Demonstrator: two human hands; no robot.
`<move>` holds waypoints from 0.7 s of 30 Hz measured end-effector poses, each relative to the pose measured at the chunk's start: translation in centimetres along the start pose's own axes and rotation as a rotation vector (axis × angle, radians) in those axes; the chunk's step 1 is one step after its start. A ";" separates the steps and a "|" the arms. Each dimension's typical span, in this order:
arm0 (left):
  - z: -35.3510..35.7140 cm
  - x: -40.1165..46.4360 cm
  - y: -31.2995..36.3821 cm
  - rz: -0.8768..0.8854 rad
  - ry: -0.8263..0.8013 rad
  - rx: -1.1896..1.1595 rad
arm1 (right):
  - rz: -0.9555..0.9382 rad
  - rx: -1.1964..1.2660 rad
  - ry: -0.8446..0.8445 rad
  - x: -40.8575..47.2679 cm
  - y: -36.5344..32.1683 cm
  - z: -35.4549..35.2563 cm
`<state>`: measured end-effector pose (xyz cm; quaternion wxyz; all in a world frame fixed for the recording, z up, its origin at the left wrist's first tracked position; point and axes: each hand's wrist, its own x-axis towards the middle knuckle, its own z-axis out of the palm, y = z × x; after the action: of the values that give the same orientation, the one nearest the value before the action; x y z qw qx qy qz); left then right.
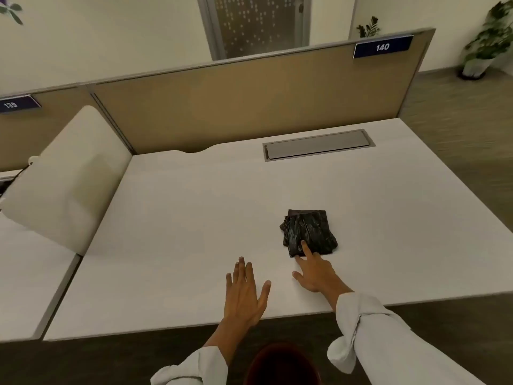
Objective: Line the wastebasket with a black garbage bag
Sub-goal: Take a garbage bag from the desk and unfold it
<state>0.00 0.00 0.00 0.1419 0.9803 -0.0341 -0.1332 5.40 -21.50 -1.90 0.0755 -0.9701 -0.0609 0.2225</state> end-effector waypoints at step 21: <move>-1.7 0.3 1.3 -0.095 0.172 -0.345 | 0.058 0.409 0.717 -2.5 -0.4 -3.8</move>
<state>0.66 -0.86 1.87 0.3036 0.9498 0.0477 -0.0592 4.77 -21.97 2.62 0.2771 -0.9524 0.0422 -0.1197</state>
